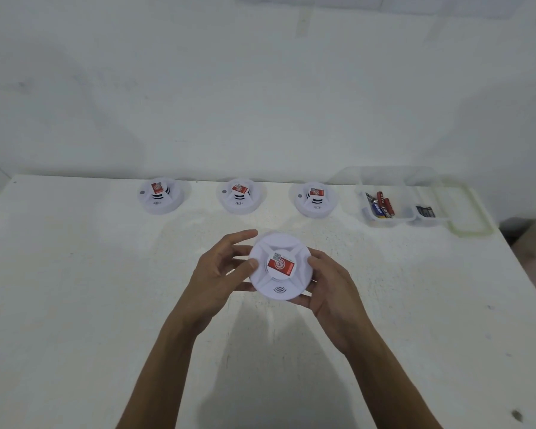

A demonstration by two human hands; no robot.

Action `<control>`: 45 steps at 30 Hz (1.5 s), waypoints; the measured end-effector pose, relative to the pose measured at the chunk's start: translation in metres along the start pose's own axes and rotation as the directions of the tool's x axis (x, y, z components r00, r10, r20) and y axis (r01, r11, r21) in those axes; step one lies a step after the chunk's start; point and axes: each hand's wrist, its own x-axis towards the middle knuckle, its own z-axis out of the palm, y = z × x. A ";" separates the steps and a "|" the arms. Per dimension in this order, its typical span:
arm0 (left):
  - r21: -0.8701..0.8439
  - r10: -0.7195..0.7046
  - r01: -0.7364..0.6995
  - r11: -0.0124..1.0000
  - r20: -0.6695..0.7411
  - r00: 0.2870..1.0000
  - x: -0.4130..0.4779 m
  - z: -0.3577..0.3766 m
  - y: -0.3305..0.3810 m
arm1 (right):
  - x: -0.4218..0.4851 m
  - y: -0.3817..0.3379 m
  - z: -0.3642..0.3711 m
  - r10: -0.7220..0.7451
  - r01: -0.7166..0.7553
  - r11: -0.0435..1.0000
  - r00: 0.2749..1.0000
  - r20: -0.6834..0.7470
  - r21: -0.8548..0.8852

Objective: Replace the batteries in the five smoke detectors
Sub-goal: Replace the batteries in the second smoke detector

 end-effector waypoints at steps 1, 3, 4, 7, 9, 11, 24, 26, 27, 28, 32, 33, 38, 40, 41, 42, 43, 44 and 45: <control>-0.002 0.000 0.000 1.000 0.000 1.000 0.000 0.000 0.000 | 0.000 0.000 0.000 -0.001 0.001 1.000 1.000 0.000 -0.001; -0.003 -0.004 0.004 1.000 -0.001 1.000 0.000 0.000 0.000 | 0.000 0.000 0.001 -0.002 0.002 1.000 1.000 0.002 0.002; 0.000 -0.004 0.004 1.000 -0.001 1.000 0.000 0.000 0.000 | -0.001 0.000 0.001 -0.005 0.005 1.000 1.000 0.003 0.003; -0.003 0.001 -0.001 1.000 0.005 1.000 -0.001 -0.001 0.000 | -0.002 -0.002 0.001 -0.007 0.007 1.000 1.000 0.015 0.021; -0.014 0.002 -0.002 1.000 0.013 1.000 -0.001 -0.002 0.000 | -0.002 -0.003 0.002 -0.006 0.005 0.999 1.000 0.022 0.032; -0.012 0.002 -0.002 1.000 0.016 1.000 -0.002 -0.002 0.000 | -0.003 -0.003 0.002 -0.002 0.002 1.000 1.000 0.016 0.030; -0.038 -0.006 0.007 0.999 0.012 1.000 -0.001 0.000 0.001 | -0.004 -0.004 0.003 -0.005 0.005 0.999 1.000 0.007 0.043; -0.064 -0.012 0.012 0.998 0.012 1.000 -0.002 0.001 0.002 | -0.004 -0.004 0.003 -0.005 0.004 0.998 1.000 0.006 0.055; -0.076 -0.014 0.015 0.997 0.016 1.000 -0.002 0.000 0.001 | -0.004 -0.004 0.003 -0.003 0.003 0.998 1.000 0.004 0.055; -0.087 -0.016 0.018 0.996 0.021 1.000 -0.002 0.000 0.001 | -0.004 -0.004 0.003 -0.001 0.001 0.999 1.000 0.000 0.053; -0.107 -0.021 0.025 0.994 0.043 0.999 -0.003 -0.001 0.000 | -0.004 -0.004 0.002 0.003 -0.002 0.999 1.000 -0.018 0.041; -0.106 -0.021 0.026 0.994 0.049 0.999 -0.004 -0.002 0.000 | -0.004 -0.004 0.002 -0.003 0.003 0.999 1.000 -0.021 0.037; -0.104 -0.015 0.021 0.994 0.058 0.998 -0.005 -0.001 -0.001 | -0.006 -0.004 0.002 -0.044 0.043 0.999 0.998 -0.044 -0.033; -0.104 -0.015 0.020 0.994 0.049 0.999 -0.005 -0.001 0.000 | -0.006 -0.004 0.001 -0.071 0.067 0.994 0.997 -0.041 -0.089; -0.106 -0.017 0.022 0.994 0.046 0.999 -0.005 -0.001 0.000 | -0.006 -0.004 0.000 -0.084 0.079 0.990 0.996 -0.039 -0.117; -0.108 -0.020 0.025 0.994 0.047 0.999 -0.005 -0.001 0.000 | -0.006 -0.004 -0.001 -0.094 0.088 0.987 0.995 -0.038 -0.137; -0.111 -0.021 0.027 0.993 0.050 0.999 -0.006 -0.002 0.001 | -0.007 -0.004 -0.001 -0.101 0.095 0.985 0.994 -0.038 -0.147; -0.113 -0.022 0.028 0.993 0.053 0.998 -0.006 -0.002 0.000 | -0.007 -0.004 -0.002 -0.105 0.099 0.984 0.994 -0.037 -0.149; -0.113 -0.023 0.029 0.993 0.054 0.998 -0.006 -0.003 0.000 | -0.007 -0.004 -0.002 -0.107 0.101 0.984 0.994 -0.036 -0.149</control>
